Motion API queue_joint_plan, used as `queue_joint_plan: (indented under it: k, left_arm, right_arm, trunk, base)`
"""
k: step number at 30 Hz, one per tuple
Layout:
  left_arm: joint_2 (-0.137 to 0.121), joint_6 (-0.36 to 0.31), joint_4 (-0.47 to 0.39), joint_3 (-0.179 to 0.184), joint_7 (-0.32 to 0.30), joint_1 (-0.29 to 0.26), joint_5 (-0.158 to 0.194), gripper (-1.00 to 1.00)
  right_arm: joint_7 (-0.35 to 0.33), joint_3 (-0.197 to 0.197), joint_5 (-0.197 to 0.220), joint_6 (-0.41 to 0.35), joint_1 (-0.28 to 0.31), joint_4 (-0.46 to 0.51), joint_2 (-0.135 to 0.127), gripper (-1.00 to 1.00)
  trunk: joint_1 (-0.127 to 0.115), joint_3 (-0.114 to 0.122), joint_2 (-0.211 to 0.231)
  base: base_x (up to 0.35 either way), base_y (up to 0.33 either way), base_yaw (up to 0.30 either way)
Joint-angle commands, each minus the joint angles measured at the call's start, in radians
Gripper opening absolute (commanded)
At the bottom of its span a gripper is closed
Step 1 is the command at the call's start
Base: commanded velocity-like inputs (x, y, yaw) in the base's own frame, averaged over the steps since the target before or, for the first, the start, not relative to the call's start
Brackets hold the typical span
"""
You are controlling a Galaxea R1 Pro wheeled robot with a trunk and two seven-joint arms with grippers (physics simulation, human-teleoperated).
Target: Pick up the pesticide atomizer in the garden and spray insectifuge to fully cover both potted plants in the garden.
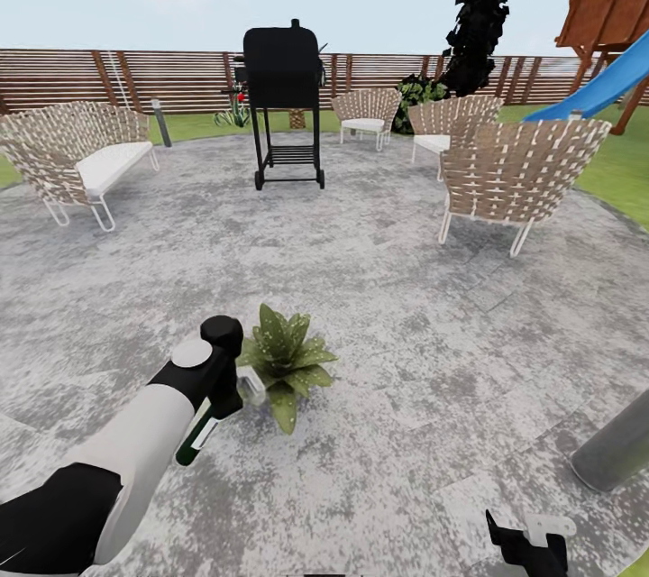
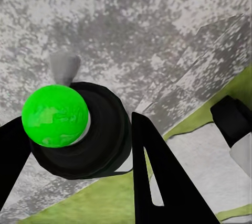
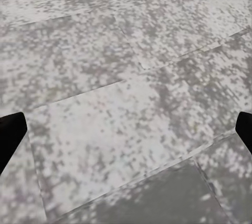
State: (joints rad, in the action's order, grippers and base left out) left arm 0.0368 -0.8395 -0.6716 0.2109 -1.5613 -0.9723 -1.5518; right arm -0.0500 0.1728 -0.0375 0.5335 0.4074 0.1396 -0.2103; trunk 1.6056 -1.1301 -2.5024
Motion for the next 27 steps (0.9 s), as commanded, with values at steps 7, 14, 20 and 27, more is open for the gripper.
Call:
queue_joint_plan:
  k: [7, 14, 20, 27]
  left_arm:
    - [0.02, -0.01, -0.007, 0.0, -0.01, 0.035, -0.001, -1.0]
    - [0.014, -0.009, -0.008, -0.078, -0.01, 0.077, 0.0, -1.0]
    - [0.022, -0.009, -0.008, -0.127, 0.05, 0.081, 0.002, -1.0]
    - [0.028, -0.011, -0.032, -0.13, 0.051, 0.081, 0.006, -1.0]
  right_arm:
    - [-0.005, 0.008, -0.004, 0.003, 0.001, -0.002, 0.0, 1.0]
    - [-0.005, 0.008, -0.004, 0.003, 0.001, -0.003, 0.0, 1.0]
    - [-0.005, 0.008, -0.004, 0.003, 0.001, -0.003, 0.0, 1.0]
    - [-0.005, 0.007, -0.004, 0.003, 0.001, -0.003, 0.0, 1.0]
  trunk:
    - [0.0, -0.001, 0.0]
    - [0.0, -0.001, 0.0]
    - [0.0, -0.001, 0.0]
    - [0.0, -0.001, 0.0]
  base:
    - [0.0, 0.0, 0.0]
    - [0.0, 0.0, 0.0]
    - [0.0, 0.0, 0.0]
    - [0.0, 0.0, 0.0]
